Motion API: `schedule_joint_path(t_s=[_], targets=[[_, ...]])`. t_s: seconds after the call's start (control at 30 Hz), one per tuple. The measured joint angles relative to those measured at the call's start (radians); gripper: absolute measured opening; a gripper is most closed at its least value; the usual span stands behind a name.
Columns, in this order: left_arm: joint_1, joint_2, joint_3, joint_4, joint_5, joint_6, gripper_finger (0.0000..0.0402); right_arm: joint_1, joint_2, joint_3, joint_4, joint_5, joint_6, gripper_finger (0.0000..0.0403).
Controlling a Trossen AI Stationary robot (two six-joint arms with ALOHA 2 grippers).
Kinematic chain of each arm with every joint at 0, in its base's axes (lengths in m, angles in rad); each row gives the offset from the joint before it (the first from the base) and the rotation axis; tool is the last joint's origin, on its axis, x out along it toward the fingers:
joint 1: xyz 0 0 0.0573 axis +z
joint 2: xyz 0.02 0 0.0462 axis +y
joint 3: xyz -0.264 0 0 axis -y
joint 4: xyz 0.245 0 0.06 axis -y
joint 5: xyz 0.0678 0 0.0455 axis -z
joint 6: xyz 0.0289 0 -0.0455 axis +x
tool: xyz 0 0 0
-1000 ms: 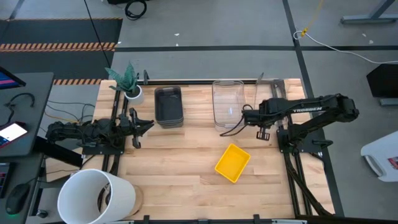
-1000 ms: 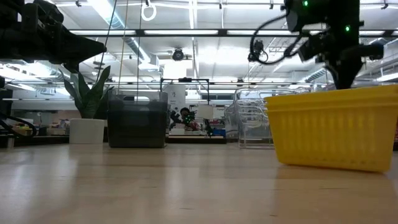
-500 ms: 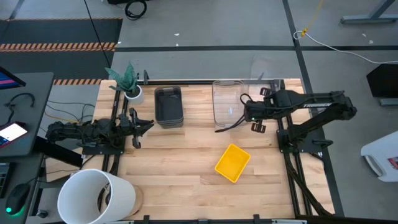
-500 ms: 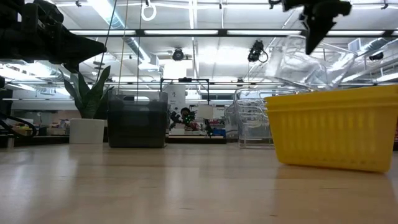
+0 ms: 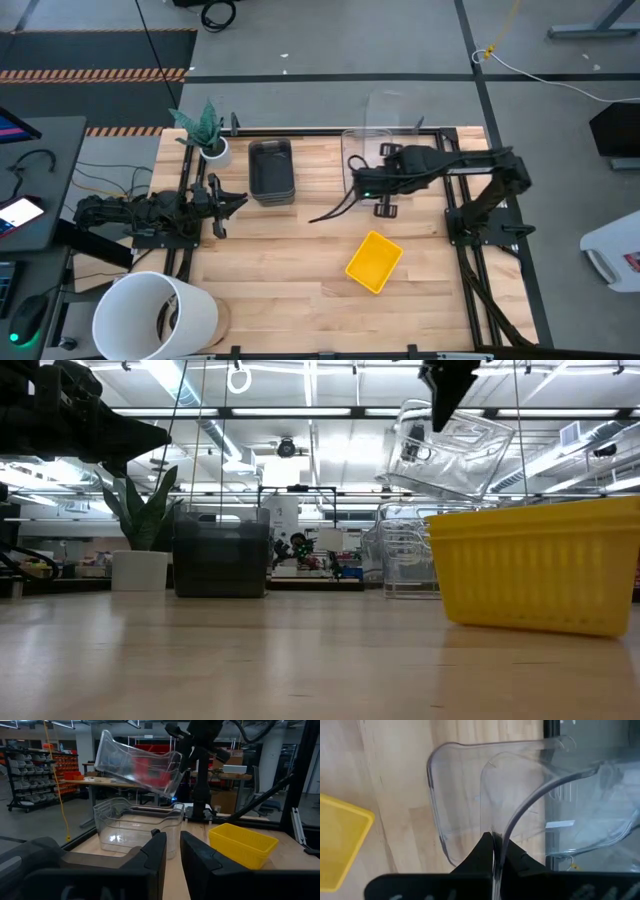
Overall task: Stack baskets by color
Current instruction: Stack the transparent bin on the stacked transparent bin
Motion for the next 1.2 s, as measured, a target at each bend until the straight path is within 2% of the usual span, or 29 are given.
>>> schedule_joint_path(t_s=[0.2, 0.33, 0.6, 0.93, 1.2], targets=[[0.000, 0.000, 0.000, 0.000, 0.000, 0.000, 0.0057, -0.006, 0.097, 0.060, -0.018, -0.032, -0.013, 0.0005], [0.000, 0.000, 0.000, 0.000, 0.000, 0.000, 0.0053, -0.013, 0.141, 0.061, -0.023, -0.099, -0.012, 0.0005], [0.000, 0.000, 0.000, 0.000, 0.000, 0.000, 0.0061, -0.026, 0.211, 0.061, -0.019, -0.158, -0.005, 0.0006], [0.000, 0.000, 0.000, 0.000, 0.000, 0.000, 0.0053, -0.051, 0.229, 0.060, 0.023, -0.241, -0.007, 0.0006], [0.000, 0.000, 0.000, 0.000, 0.000, 0.000, 0.0062, -0.060, 0.254, 0.060, 0.055, -0.351, -0.009, 0.0007]])
